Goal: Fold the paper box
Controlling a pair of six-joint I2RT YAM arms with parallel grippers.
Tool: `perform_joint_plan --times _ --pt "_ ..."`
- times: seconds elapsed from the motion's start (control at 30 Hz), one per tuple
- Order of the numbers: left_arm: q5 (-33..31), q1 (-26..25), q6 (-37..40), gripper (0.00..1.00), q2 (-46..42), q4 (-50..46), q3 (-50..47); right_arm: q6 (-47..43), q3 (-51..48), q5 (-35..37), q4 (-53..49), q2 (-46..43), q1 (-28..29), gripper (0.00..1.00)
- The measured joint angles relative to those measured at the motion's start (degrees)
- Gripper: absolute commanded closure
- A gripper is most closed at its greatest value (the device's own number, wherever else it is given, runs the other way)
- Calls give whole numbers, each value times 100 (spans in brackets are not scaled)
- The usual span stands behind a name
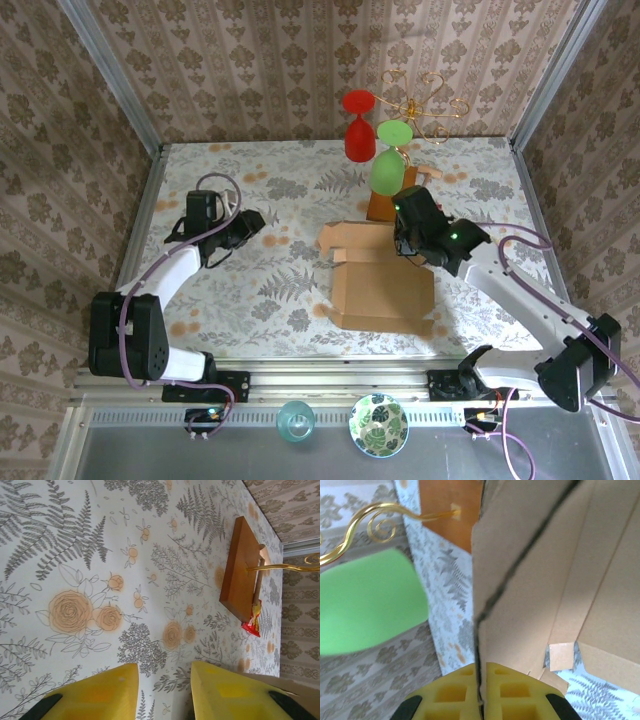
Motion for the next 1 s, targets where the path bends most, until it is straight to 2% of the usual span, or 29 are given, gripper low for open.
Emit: perform_joint_plan --times 0.27,0.4,0.47,0.57,0.77,1.0 --pt "-11 -339 -37 64 -2 17 114 -173 -610 -181 1196 527 -568 100" --pt "90 -706 79 69 28 254 114 -444 -905 -463 1873 529 -826 100" --pt "188 -922 350 73 170 466 149 -599 -1056 -706 2221 553 -1001 100" --pt "282 -1196 966 74 549 660 280 -883 -1215 -1008 2597 616 -1263 100" --pt "341 -1556 2166 73 1185 1091 367 -1475 -1488 -1515 3366 629 -1576 100" --pt "435 -1969 2997 70 1718 1528 684 -1843 -1880 -1871 4059 632 -1659 100"
